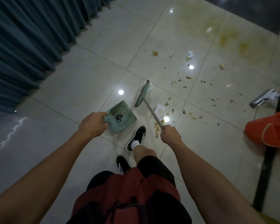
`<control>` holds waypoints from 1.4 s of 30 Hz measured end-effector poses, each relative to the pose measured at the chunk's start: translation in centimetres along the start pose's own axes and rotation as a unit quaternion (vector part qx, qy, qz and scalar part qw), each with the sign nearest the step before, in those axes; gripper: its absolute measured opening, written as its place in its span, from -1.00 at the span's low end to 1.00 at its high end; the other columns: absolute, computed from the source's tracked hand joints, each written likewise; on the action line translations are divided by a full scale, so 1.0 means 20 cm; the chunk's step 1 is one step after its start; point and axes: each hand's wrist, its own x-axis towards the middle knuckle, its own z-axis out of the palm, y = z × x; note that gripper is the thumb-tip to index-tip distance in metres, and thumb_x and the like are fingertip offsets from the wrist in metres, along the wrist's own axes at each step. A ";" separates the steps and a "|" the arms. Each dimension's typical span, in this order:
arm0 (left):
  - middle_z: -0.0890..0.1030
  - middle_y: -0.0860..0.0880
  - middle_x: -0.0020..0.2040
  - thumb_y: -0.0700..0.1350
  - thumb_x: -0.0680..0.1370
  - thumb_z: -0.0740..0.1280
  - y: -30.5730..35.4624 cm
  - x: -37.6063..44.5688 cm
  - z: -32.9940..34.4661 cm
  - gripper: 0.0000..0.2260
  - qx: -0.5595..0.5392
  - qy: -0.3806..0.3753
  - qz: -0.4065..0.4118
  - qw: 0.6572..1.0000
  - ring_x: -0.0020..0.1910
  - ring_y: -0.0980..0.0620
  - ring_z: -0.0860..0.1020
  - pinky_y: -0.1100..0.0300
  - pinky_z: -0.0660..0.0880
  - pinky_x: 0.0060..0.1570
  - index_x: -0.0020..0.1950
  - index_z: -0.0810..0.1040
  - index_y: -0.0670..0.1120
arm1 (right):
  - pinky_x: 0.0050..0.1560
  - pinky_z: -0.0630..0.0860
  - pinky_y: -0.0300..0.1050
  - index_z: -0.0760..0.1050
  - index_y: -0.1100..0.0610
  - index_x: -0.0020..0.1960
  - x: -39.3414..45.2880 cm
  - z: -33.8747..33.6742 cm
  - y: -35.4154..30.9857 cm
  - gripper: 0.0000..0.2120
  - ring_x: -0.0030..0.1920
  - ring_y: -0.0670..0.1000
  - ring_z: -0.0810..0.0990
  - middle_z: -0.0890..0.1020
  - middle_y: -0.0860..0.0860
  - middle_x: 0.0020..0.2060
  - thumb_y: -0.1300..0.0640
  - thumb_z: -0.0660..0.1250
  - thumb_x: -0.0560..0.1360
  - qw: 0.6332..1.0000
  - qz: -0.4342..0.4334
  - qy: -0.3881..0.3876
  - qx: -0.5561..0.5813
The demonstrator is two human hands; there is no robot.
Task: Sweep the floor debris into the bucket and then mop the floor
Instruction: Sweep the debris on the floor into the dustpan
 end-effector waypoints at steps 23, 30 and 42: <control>0.60 0.01 -0.21 -0.25 0.51 0.27 0.22 0.97 -0.56 -0.74 0.006 -0.038 -0.079 0.996 -0.23 -0.05 0.59 0.01 0.64 -0.14 -0.05 0.58 0.13 | -0.01 0.61 0.02 0.49 0.20 0.26 1.07 -0.65 -0.62 -0.72 0.06 0.16 0.64 0.61 0.14 0.10 0.21 0.22 0.57 0.994 -0.051 -0.089 -0.027; 0.63 -0.04 -0.15 -0.24 0.47 0.27 0.45 1.16 -0.63 -0.72 0.047 -0.047 -0.020 0.998 -0.20 -0.09 0.60 0.07 0.61 -0.15 0.03 0.61 0.09 | -0.05 0.57 -0.03 0.49 0.17 0.22 1.06 -0.76 -0.38 -0.75 -0.09 0.10 0.59 0.51 0.05 -0.13 0.23 0.20 0.57 0.998 0.023 -0.065 0.004; 0.64 -0.06 -0.08 -0.21 0.52 0.26 0.67 1.34 -0.66 -0.65 0.102 -0.039 0.086 0.990 -0.21 -0.09 0.58 0.12 0.56 -0.22 0.24 0.60 0.07 | -0.01 0.57 -0.04 0.47 0.17 0.27 0.85 -0.71 -0.09 -0.70 0.00 0.11 0.60 0.52 0.09 -0.01 0.22 0.16 0.57 0.983 0.155 -0.042 0.085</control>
